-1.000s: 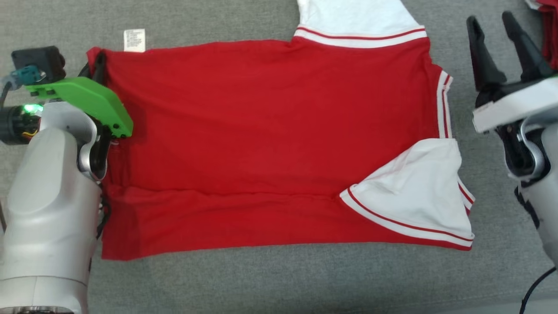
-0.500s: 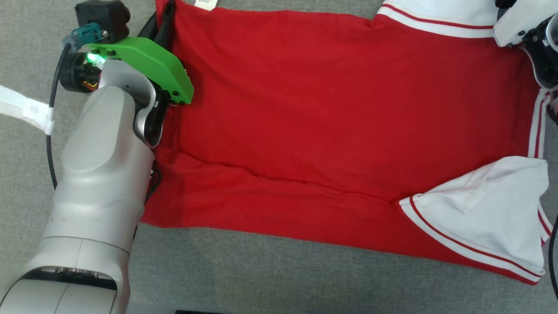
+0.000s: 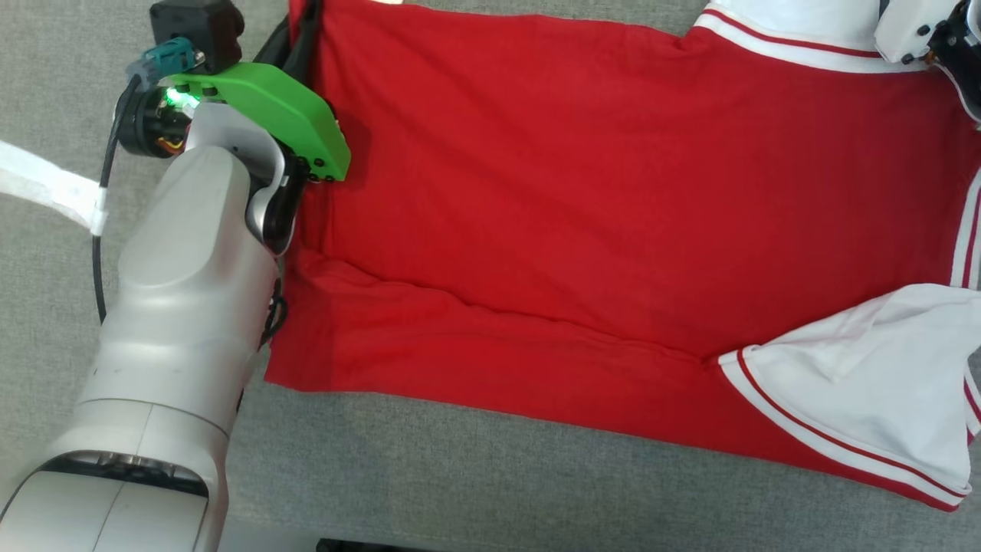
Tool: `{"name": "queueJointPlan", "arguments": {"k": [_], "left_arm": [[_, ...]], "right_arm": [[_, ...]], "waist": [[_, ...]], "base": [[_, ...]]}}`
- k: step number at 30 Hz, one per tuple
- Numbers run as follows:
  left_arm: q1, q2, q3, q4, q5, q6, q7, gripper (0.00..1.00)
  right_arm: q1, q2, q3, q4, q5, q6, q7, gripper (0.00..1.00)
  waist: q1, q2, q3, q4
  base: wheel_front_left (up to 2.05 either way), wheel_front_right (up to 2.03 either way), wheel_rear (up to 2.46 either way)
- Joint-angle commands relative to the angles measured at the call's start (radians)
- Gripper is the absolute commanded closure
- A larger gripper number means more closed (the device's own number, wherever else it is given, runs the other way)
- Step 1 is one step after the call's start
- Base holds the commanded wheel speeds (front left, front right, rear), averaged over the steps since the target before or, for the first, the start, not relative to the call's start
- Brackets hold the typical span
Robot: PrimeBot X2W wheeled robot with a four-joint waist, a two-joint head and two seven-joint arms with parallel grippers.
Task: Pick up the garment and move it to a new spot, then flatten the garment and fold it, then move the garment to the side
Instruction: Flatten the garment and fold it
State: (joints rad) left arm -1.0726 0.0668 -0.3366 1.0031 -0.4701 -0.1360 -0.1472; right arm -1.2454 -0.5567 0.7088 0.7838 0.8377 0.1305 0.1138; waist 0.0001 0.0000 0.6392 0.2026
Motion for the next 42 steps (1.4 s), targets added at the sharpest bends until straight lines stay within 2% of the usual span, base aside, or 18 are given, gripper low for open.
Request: {"name": "queueJointPlan", "arguments": {"k": [1, 12, 19, 24, 33, 37, 38, 39, 40, 41, 42], "left_arm": [[0.021, 0.028, 0.001, 0.021, -0.006, 0.011, -0.009, 1.00], [0.048, 0.101, -0.008, -0.020, -0.008, 0.007, -0.074, 1.00], [0.174, 0.158, -0.012, -0.116, -0.023, 0.008, -0.066, 1.00], [0.310, 0.197, 0.007, -0.219, -0.051, 0.035, -0.052, 1.00], [0.575, 0.245, 0.045, -0.484, -0.098, 0.128, 0.006, 1.00], [0.681, 0.263, 0.057, -0.588, -0.120, 0.167, 0.055, 1.00], [0.708, 0.265, 0.060, -0.614, -0.125, 0.180, 0.066, 0.91], [0.723, 0.267, 0.063, -0.635, -0.127, 0.189, 0.070, 0.50], [0.747, 0.270, 0.064, -0.657, -0.128, 0.199, 0.072, 0.00], [0.769, 0.272, 0.066, -0.672, -0.129, 0.208, 0.072, 0.00], [0.792, 0.270, 0.074, -0.694, -0.131, 0.221, 0.058, 0.00]], "right_arm": [[0.010, -0.015, 0.009, -0.013, 0.015, 0.000, -0.031, 1.00], [0.125, -0.092, 0.048, -0.157, 0.119, 0.000, -0.276, 1.00], [0.305, -0.133, 0.032, -0.314, 0.168, 0.000, -0.361, 1.00], [0.490, -0.117, -0.004, -0.435, 0.175, 0.000, -0.377, 1.00], [0.833, -0.017, -0.210, -0.591, 0.105, 0.000, -0.378, 1.00], [0.958, 0.016, -0.246, -0.631, 0.078, 0.000, -0.379, 1.00], [0.986, 0.022, -0.253, -0.641, 0.064, 0.000, -0.379, 1.00], [1.005, 0.030, -0.258, -0.646, 0.064, 0.000, -0.379, 0.86], [1.027, 0.038, -0.259, -0.654, 0.053, 0.000, -0.379, 0.27], [1.041, 0.044, -0.266, -0.661, 0.041, 0.000, -0.379, 0.00], [1.059, 0.056, -0.284, -0.670, 0.026, 0.000, -0.379, 0.00]], "waist": [[-0.0001, 0.0000, -0.029, -0.017], [-0.0001, 0.0000, -0.167, -0.089], [-0.0001, 0.0000, -0.224, -0.141], [-0.0001, 0.0000, -0.244, -0.174], [-0.0001, 0.0000, -0.255, -0.199], [-0.0001, 0.0000, -0.268, -0.205], [-0.0001, 0.0000, -0.272, -0.206], [-0.0001, 0.0000, -0.276, -0.207], [-0.0001, 0.0000, -0.281, -0.209], [-0.0001, 0.0000, -0.285, -0.212], [-0.0001, 0.0000, -0.292, -0.215]], "base": [[0.00, 0.00, 0.00], [0.00, 0.00, 0.00], [0.00, 0.00, 0.00], [0.00, 0.00, 0.00], [0.00, 0.00, 0.00], [0.00, 0.00, 0.00], [0.00, 0.00, 0.00], [0.00, 0.00, 0.00], [0.00, 0.00, 0.00], [0.00, 0.00, 0.00], [0.00, 0.00, 0.00]]}}
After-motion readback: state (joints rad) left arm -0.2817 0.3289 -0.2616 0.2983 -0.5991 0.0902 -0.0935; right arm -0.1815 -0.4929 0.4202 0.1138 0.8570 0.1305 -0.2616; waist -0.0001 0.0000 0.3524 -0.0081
